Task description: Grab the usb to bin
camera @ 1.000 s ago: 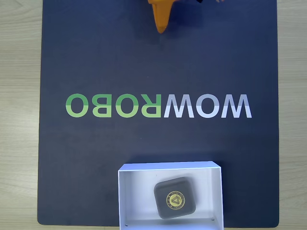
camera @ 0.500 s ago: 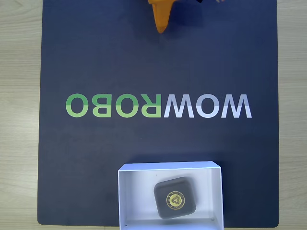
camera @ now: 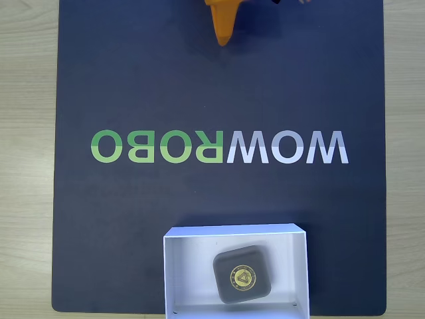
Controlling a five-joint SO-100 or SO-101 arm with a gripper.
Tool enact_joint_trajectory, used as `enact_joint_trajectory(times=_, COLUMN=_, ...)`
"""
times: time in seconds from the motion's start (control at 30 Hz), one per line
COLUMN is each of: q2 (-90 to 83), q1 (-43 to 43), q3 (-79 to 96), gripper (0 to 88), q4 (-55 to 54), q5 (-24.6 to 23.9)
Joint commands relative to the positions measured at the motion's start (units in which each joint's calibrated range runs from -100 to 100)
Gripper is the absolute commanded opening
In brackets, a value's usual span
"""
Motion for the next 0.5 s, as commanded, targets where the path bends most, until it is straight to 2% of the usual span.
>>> enact_joint_trajectory(times=0.0, q2=0.5, q1=0.0, q3=0.0, gripper=0.9, q4=-0.2, q5=0.2)
enact_joint_trajectory(times=0.47, q2=0.5, q1=0.2, q3=0.0, gripper=0.9, q4=-0.2, q5=0.2)
